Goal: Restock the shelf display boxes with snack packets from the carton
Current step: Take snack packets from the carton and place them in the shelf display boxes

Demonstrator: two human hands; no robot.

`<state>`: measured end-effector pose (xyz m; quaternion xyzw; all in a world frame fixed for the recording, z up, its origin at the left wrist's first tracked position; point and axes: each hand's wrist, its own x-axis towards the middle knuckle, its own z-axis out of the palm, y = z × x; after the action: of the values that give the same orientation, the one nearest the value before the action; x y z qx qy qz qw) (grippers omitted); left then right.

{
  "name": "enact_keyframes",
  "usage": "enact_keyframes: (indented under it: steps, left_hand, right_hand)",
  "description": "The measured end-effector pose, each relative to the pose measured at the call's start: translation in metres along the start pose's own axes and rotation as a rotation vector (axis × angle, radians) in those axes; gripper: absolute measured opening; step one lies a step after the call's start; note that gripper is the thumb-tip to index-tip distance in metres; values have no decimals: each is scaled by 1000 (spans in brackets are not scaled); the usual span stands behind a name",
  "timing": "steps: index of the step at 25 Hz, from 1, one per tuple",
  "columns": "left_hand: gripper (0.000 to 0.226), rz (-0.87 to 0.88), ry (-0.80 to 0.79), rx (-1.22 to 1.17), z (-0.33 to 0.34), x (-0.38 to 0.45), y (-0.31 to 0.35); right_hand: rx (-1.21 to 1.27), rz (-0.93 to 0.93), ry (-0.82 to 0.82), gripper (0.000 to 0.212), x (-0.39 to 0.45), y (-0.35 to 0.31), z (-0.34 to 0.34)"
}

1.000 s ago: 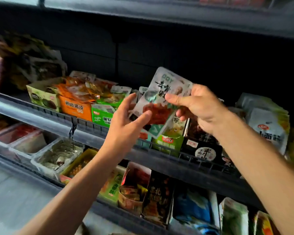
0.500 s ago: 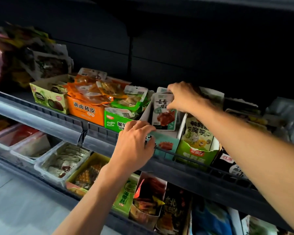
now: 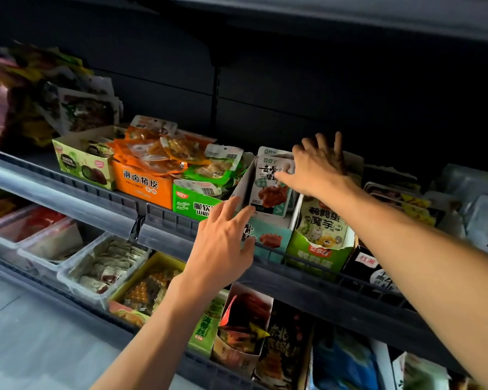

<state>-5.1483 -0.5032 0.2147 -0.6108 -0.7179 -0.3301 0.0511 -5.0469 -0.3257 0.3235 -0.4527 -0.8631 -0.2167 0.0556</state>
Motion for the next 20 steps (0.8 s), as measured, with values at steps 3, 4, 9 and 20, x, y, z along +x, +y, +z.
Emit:
enact_keyframes:
  steps: [3,4,9,20]
  left_hand:
    - [70,-9,-50,43,-1,-7,2]
    - [77,-8,-82,82,-1,-8,0]
    - [93,-36,-152,204,0,-12,2]
    - [50,106,-28,121,63,-151,37]
  right_hand:
    - [-26,-70,-90,86,2,-1,3]
    - [-39,-35,-98,87,3,-1,4]
    - [73,-48,98,81,-22,6,2]
    - [970,146,15,53,-358,-46,124]
